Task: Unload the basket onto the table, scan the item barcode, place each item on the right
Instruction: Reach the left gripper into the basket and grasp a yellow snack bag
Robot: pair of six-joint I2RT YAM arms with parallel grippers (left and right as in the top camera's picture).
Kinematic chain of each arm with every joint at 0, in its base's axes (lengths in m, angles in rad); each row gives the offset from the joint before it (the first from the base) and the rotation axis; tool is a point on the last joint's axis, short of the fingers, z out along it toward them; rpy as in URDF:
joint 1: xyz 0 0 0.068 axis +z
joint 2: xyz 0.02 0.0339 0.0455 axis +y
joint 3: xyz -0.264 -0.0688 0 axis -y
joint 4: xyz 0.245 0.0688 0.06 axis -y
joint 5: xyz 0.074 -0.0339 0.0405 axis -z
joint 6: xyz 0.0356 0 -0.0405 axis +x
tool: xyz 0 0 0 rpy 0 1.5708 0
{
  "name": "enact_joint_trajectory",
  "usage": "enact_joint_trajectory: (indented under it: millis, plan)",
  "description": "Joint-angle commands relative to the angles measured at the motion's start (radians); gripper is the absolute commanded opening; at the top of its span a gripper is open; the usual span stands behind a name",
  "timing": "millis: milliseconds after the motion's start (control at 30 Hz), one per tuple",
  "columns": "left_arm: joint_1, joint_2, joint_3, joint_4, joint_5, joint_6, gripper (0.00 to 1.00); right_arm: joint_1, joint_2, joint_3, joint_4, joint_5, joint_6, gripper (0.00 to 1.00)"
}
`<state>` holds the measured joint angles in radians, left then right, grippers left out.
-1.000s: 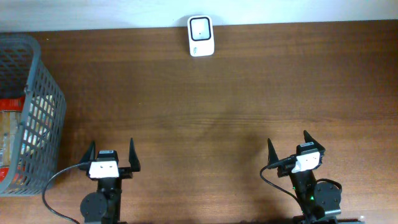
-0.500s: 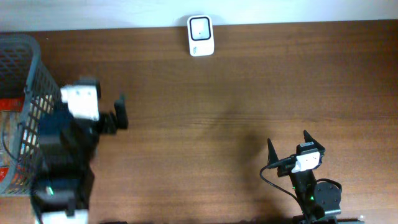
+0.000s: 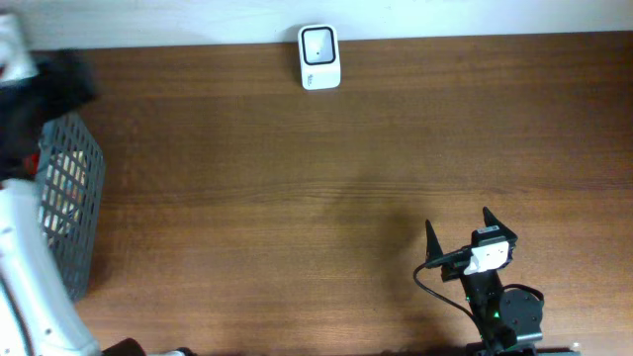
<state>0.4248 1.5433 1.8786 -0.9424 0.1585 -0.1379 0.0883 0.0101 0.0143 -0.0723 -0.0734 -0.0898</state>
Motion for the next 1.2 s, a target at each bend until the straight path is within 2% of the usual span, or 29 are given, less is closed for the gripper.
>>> enact_joint_trajectory:
  millis: [0,67,133,233,300,433,567,733,800,833,867,900,933,967,1000,1067,1167]
  plan:
    - [0.213,-0.005,0.03,-0.011,-0.023,-0.154,0.98,-0.004,-0.006,-0.009,0.001,-0.005,-0.004,0.99]
    - [0.293,0.015,0.016,-0.047,-0.075,-0.152,0.97,-0.004,-0.006,-0.009,0.001,-0.005,-0.004,0.99]
    - [0.331,0.067,-0.004,-0.08,-0.077,-0.095,0.93,-0.004,-0.006,-0.009,0.001,-0.005,-0.004,0.99]
    - [0.36,0.187,-0.051,-0.105,-0.063,-0.064,0.92,-0.004,-0.006,-0.009,0.001,-0.005,-0.003,0.99]
    - [0.365,0.269,-0.051,-0.118,-0.003,0.021,0.93,-0.004,-0.006,-0.009,0.001,-0.005,-0.004,0.99]
    - [0.366,0.408,-0.051,-0.152,0.002,0.061,0.9,-0.004,-0.006,-0.009,0.001,-0.005,-0.003,0.99]
    - [0.366,0.477,-0.055,-0.151,0.002,0.132,0.94,-0.004,-0.006,-0.009,0.001,-0.005,-0.003,0.99]
    - [0.366,0.541,-0.098,-0.123,0.002,0.215,0.93,-0.004,-0.006,-0.009,0.001,-0.005,-0.004,0.99]
    - [0.366,0.569,-0.147,-0.091,0.003,0.261,0.89,-0.004,-0.006,-0.009,0.001,-0.005,-0.004,0.99]
    - [0.365,0.584,-0.161,-0.082,0.003,0.261,0.86,-0.004,-0.006,-0.009,0.001,-0.005,-0.004,0.99]
    - [0.365,0.592,-0.179,-0.065,0.006,0.261,0.72,-0.004,-0.006,-0.009,0.001,-0.005,-0.003,0.99]
    - [0.365,0.592,-0.18,-0.058,0.011,0.26,0.53,-0.004,-0.006,-0.009,0.001,-0.005,-0.004,0.99]
    - [0.365,0.592,-0.178,-0.054,0.022,0.26,0.27,-0.004,-0.006,-0.009,0.001,-0.005,-0.003,0.99]
    - [0.365,0.592,-0.178,-0.058,0.021,0.26,0.19,-0.004,-0.006,-0.009,0.001,-0.005,-0.003,0.99]
    - [0.365,0.591,-0.178,-0.061,0.021,0.26,0.11,-0.004,-0.006,-0.009,0.001,-0.005,-0.003,0.99]
    - [0.365,0.576,-0.163,-0.077,0.021,0.255,0.04,-0.004,-0.006,-0.009,0.001,-0.005,-0.004,0.99]
    - [0.365,0.49,-0.077,-0.115,0.021,0.229,0.01,-0.004,-0.006,-0.009,0.001,-0.005,-0.003,0.99]
